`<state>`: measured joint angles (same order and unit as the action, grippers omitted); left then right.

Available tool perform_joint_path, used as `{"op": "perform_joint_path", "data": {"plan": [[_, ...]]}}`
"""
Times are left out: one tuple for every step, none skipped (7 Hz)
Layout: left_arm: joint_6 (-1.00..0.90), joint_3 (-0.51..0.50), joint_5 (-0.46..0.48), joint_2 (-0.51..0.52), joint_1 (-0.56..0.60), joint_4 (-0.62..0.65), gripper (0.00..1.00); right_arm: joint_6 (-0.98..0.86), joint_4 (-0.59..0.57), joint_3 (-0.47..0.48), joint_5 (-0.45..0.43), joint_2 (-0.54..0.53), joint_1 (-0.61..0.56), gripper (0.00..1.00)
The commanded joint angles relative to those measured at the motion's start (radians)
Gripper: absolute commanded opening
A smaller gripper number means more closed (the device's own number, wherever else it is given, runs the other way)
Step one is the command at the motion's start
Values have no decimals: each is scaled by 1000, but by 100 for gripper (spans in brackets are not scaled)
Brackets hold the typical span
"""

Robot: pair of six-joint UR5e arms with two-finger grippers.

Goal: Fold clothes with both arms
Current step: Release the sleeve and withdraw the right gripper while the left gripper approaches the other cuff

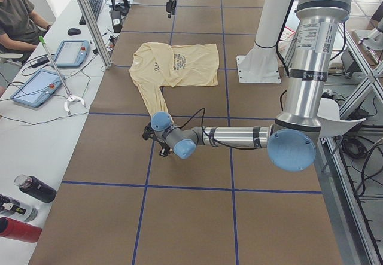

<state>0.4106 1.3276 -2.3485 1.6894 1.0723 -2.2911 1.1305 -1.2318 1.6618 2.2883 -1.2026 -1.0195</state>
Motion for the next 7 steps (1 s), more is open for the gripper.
{"op": "perform_joint_path", "data": {"plan": [[2,-7,-3,9,0,-1,0,2,0,1,-1,2,-1,89],[-1,-5,-2,7,0,-1,0,3,0,4,-1,2,-1,89],[4,17,-5,4,5,1,0,5,0,10,0,3,-1,89],[8,78,-3,-10,9,4,0,3,-1,10,-1,5,-2,88],[92,194,-2,-19,20,12,0,2,-2,10,3,5,-16,88],[252,317,3,-17,21,18,0,-1,-5,6,11,2,-40,88],[424,358,12,16,15,21,0,-18,-11,1,13,-3,-66,90]]}}
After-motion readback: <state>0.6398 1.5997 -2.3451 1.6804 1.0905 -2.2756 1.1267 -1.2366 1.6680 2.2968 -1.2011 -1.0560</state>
